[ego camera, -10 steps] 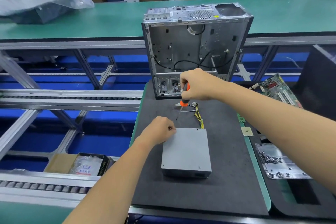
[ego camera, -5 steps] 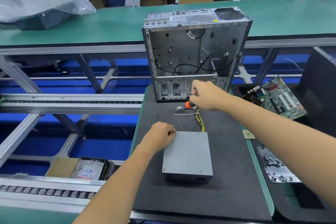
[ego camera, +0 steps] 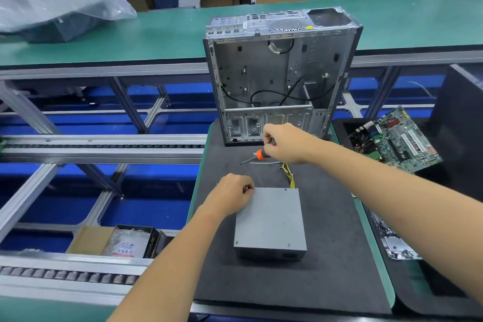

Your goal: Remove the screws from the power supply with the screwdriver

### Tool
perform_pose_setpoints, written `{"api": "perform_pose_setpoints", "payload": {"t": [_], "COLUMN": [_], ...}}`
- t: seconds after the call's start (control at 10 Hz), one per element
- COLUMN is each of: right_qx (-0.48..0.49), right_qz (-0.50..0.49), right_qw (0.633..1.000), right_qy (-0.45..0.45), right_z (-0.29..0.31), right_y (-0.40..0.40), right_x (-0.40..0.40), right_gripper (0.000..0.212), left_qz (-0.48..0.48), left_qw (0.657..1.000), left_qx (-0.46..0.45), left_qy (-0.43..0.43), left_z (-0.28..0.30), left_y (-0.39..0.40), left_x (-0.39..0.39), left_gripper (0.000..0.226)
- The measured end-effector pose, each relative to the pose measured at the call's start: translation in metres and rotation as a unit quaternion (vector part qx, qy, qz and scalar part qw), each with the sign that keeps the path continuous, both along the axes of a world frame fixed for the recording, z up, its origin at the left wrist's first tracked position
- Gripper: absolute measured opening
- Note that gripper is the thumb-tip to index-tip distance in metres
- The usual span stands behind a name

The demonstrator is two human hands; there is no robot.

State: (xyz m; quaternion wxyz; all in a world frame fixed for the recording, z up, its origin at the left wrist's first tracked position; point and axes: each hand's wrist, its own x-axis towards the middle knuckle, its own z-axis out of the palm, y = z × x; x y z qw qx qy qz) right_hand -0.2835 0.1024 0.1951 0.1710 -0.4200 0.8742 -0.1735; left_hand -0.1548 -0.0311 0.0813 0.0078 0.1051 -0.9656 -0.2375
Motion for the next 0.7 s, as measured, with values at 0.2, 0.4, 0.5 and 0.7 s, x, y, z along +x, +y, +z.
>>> {"api": "perform_pose_setpoints", "payload": {"t": [0.2, 0.4, 0.5, 0.7], "right_qx": [-0.028, 0.0, 0.145, -0.02], "right_qz": [-0.078, -0.264, -0.258, -0.22], "right_qw": [0.996, 0.949, 0.947, 0.975], "right_qy": [0.038, 0.171, 0.121, 0.032], "right_z": [-0.017, -0.115, -0.164, -0.146], "right_y": [0.014, 0.087, 0.109, 0.136], "right_x": [-0.012, 0.002, 0.038, 0.034], "right_gripper": [0.01, 0.014, 0.031, 0.014], "left_qz": [-0.021, 0.006, 0.017, 0.049], "left_qw": [1.0, 0.996, 0.994, 0.991], "left_qx": [-0.012, 0.025, 0.015, 0.011], "left_qy": [-0.001, 0.081, 0.109, 0.122], "left_z": [-0.001, -0.02, -0.034, -0.036], "left_y": [-0.003, 0.001, 0.009, 0.014], "left_x": [-0.002, 0.014, 0.02, 0.03], "left_gripper": [0.016, 0.017, 0.018, 0.017]}}
